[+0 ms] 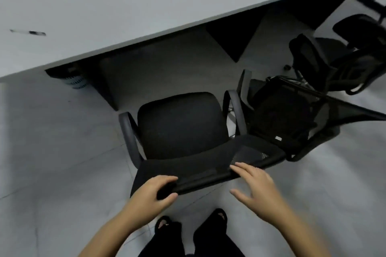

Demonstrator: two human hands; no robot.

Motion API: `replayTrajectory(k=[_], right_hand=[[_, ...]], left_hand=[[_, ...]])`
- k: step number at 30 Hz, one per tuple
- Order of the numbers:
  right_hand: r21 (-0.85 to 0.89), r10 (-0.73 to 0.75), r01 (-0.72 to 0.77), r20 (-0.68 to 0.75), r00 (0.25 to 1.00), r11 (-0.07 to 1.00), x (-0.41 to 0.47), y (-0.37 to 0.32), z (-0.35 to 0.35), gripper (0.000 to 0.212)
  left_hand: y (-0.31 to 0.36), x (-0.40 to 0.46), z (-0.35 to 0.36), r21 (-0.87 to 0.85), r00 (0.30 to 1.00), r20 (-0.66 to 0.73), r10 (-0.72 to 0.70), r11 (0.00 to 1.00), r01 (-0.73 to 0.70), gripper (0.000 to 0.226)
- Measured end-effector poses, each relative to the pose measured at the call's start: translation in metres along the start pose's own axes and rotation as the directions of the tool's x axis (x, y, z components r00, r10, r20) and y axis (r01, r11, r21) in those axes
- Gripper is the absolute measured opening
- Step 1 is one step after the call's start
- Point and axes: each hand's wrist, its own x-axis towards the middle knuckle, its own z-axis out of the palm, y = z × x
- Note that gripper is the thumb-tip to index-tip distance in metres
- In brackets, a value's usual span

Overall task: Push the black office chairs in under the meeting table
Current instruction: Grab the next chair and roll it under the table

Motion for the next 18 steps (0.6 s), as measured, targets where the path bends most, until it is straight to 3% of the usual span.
replayTrajectory(k=[1,3,5,9,16,18], right_hand=[[-0.143,-0.032,0.036,0.03,0.999,0.989,0.003,0.009,0.0,0.058],[-0.269,-0.063,0.075,0.051,0.997,0.96,0.01,0.02,0.0,0.057],[-0.308,-0.083,0.097,0.059,0.995,0.947,0.018,0.031,0.0,0.055],[-0.325,-0.158,0.149,0.001,0.988,0.934,0.043,0.049,-0.006,0.046],[-0.371,-0.265,0.242,-0.011,0.964,0.896,0.066,0.054,-0.004,0.051],[-0.347,-0.266,0.246,-0.011,0.964,0.905,0.07,0.058,-0.003,0.051]], left_hand=[[0.0,-0.005,0.008,0.073,1.0,-0.011,-0.003,0.997,0.004,0.05],[-0.006,-0.009,0.022,0.254,0.999,-0.04,0.014,0.967,-0.004,0.068],[-0.012,-0.004,0.033,0.371,0.995,-0.1,0.02,0.928,0.018,0.058],[-0.012,0.012,0.046,0.414,0.966,-0.259,-0.004,0.903,0.115,0.045],[-0.019,0.021,0.048,0.467,0.953,-0.295,-0.074,0.858,0.211,0.049],[-0.021,0.021,0.048,0.473,0.943,-0.332,-0.025,0.861,0.189,0.049]])
